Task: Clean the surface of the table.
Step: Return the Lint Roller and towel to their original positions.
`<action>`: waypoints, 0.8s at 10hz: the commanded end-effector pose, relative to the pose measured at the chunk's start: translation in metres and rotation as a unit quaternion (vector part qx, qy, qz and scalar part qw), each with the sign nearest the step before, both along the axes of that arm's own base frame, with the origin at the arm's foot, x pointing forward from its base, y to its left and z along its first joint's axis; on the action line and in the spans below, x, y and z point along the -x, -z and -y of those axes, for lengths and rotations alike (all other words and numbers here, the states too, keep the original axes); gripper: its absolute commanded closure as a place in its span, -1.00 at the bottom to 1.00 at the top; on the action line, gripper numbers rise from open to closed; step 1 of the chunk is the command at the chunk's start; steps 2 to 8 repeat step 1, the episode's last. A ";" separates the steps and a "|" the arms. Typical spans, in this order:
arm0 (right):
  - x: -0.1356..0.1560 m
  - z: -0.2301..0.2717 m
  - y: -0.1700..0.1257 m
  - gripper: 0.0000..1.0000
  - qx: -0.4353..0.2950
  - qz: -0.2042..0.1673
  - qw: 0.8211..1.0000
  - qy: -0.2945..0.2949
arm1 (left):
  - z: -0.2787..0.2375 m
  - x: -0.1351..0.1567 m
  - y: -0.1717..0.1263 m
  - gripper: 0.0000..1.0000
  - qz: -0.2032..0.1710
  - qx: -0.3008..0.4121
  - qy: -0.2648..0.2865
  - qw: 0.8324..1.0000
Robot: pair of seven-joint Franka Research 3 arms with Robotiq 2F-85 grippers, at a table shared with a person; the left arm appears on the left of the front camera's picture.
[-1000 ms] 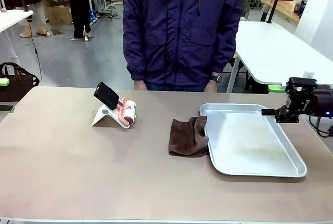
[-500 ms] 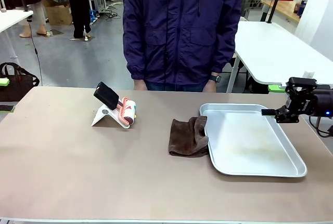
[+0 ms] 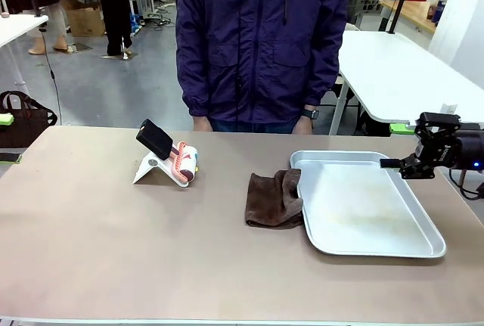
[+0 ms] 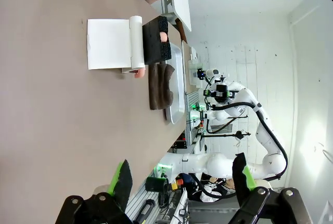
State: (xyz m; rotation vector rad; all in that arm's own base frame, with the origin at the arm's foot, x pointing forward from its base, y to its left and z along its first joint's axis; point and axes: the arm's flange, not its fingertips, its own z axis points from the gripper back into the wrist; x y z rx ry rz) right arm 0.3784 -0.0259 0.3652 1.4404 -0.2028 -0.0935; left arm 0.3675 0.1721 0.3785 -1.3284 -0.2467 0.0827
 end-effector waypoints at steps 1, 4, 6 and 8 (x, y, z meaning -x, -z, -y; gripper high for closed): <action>0.001 -0.001 -0.001 -1.00 0.001 0.008 1.000 -0.007 | 0.003 0.005 -0.003 -1.00 0.004 0.003 0.002 1.000; 0.001 -0.001 -0.001 -1.00 0.001 0.008 1.000 -0.007 | 0.003 0.005 -0.003 -1.00 0.004 0.003 0.002 1.000; 0.001 -0.001 -0.001 -1.00 0.001 0.008 1.000 -0.007 | 0.003 0.005 -0.003 -1.00 0.004 0.003 0.002 1.000; 0.001 -0.001 -0.001 -1.00 0.001 0.008 1.000 -0.007 | 0.003 0.005 -0.003 -1.00 0.004 0.003 0.002 1.000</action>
